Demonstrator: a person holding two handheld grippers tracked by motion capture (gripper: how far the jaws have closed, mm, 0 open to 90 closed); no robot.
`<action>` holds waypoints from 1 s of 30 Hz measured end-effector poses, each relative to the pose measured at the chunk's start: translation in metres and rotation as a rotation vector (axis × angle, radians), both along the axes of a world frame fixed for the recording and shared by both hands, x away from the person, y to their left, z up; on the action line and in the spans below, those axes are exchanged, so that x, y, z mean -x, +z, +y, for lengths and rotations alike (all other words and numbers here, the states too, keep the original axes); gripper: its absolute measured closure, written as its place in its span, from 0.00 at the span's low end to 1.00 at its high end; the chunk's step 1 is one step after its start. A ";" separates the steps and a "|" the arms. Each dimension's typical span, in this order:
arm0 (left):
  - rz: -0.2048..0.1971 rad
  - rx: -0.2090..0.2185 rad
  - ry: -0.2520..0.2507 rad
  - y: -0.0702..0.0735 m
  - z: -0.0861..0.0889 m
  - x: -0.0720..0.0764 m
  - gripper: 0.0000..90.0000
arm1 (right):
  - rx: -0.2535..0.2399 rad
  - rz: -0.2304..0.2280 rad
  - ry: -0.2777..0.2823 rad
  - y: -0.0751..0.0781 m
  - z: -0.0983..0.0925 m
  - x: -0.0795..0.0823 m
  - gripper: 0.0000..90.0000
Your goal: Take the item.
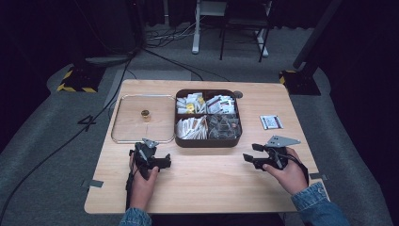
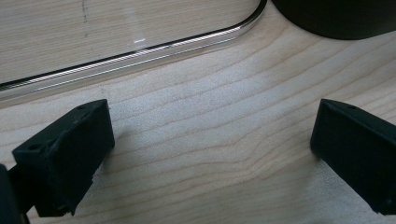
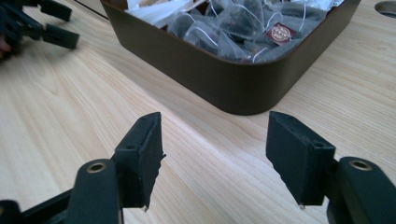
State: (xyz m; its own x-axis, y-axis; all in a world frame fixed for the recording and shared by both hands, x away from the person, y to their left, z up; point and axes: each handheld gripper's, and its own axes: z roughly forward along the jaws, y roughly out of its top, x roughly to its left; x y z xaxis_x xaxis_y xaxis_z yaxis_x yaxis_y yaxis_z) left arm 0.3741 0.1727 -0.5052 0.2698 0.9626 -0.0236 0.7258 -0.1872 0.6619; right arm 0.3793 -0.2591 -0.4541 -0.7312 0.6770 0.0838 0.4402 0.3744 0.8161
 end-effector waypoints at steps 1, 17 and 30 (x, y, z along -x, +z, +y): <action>0.000 0.000 0.000 0.000 0.000 0.000 0.00 | 0.003 -0.008 -0.001 -0.004 0.000 0.000 0.42; 0.000 0.000 0.000 0.000 0.000 0.000 0.00 | 0.082 0.044 0.003 -0.047 0.005 0.003 0.34; 0.000 0.000 0.000 0.000 0.000 0.000 0.00 | 0.160 0.028 0.042 -0.051 0.006 0.004 0.13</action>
State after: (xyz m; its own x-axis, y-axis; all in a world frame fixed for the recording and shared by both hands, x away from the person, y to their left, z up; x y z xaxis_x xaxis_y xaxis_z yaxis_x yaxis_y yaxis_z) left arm 0.3741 0.1727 -0.5052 0.2697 0.9627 -0.0236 0.7259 -0.1872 0.6618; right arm 0.3758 -0.2532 -0.5048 -0.7581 0.6521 -0.0014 0.4433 0.5170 0.7323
